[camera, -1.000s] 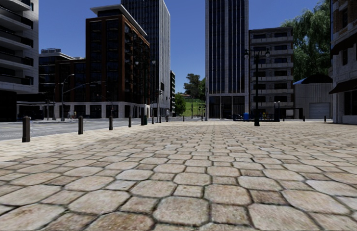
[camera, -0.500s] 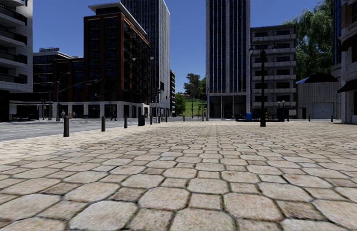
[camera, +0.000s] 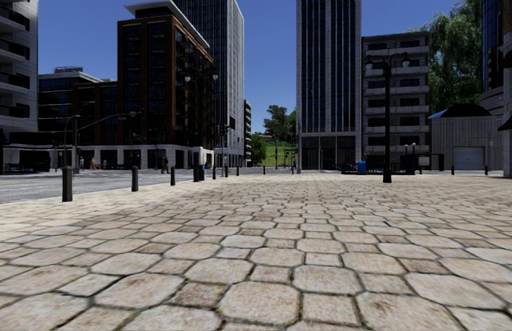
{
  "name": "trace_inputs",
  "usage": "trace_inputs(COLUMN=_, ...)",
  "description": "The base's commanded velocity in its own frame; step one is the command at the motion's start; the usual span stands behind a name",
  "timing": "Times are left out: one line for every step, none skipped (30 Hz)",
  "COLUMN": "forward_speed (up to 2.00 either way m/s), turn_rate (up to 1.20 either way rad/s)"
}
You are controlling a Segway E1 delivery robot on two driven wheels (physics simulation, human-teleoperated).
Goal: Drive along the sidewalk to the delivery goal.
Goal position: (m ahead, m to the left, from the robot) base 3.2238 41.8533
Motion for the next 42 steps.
trace_inputs(forward_speed=2.0, turn_rate=0.0)
trace_inputs(forward_speed=2.0, turn_rate=0.0)
trace_inputs(forward_speed=2.0, turn_rate=0.0)
trace_inputs(forward_speed=2.0, turn_rate=0.0)
trace_inputs(forward_speed=2.0, turn_rate=0.0)
trace_inputs(forward_speed=2.0, turn_rate=0.0)
trace_inputs(forward_speed=2.0, turn_rate=0.0)
trace_inputs(forward_speed=2.0, turn_rate=0.0)
trace_inputs(forward_speed=2.0, turn_rate=0.0)
trace_inputs(forward_speed=2.0, turn_rate=0.0)
trace_inputs(forward_speed=2.0, turn_rate=0.0)
trace_inputs(forward_speed=2.0, turn_rate=0.0)
trace_inputs(forward_speed=2.0, turn_rate=0.0)
trace_inputs(forward_speed=2.0, turn_rate=0.0)
trace_inputs(forward_speed=2.0, turn_rate=0.0)
trace_inputs(forward_speed=2.0, turn_rate=0.0)
trace_inputs(forward_speed=2.0, turn_rate=0.0)
trace_inputs(forward_speed=2.0, turn_rate=0.0)
trace_inputs(forward_speed=2.0, turn_rate=0.0)
trace_inputs(forward_speed=2.0, turn_rate=0.0)
trace_inputs(forward_speed=2.0, turn_rate=0.0)
trace_inputs(forward_speed=2.0, turn_rate=0.0)
trace_inputs(forward_speed=2.0, turn_rate=0.0)
trace_inputs(forward_speed=2.0, turn_rate=0.0)
trace_inputs(forward_speed=2.0, turn_rate=0.0)
trace_inputs(forward_speed=2.0, turn_rate=0.0)
trace_inputs(forward_speed=2.0, turn_rate=0.0)
trace_inputs(forward_speed=2.0, turn_rate=0.0)
trace_inputs(forward_speed=2.0, turn_rate=0.0)
trace_inputs(forward_speed=2.0, turn_rate=0.0)
trace_inputs(forward_speed=2.0, turn_rate=0.0)
trace_inputs(forward_speed=2.0, turn_rate=0.0)
trace_inputs(forward_speed=2.0, turn_rate=0.0)
trace_inputs(forward_speed=2.0, turn_rate=0.0)
trace_inputs(forward_speed=2.0, turn_rate=0.0)
trace_inputs(forward_speed=2.0, turn_rate=0.0)
trace_inputs(forward_speed=2.0, turn_rate=0.0)
trace_inputs(forward_speed=2.0, turn_rate=0.0)
trace_inputs(forward_speed=2.0, turn_rate=0.0)
trace_inputs(forward_speed=2.0, turn_rate=0.0)
trace_inputs(forward_speed=2.0, turn_rate=0.0)
trace_inputs(forward_speed=2.0, turn_rate=0.0)
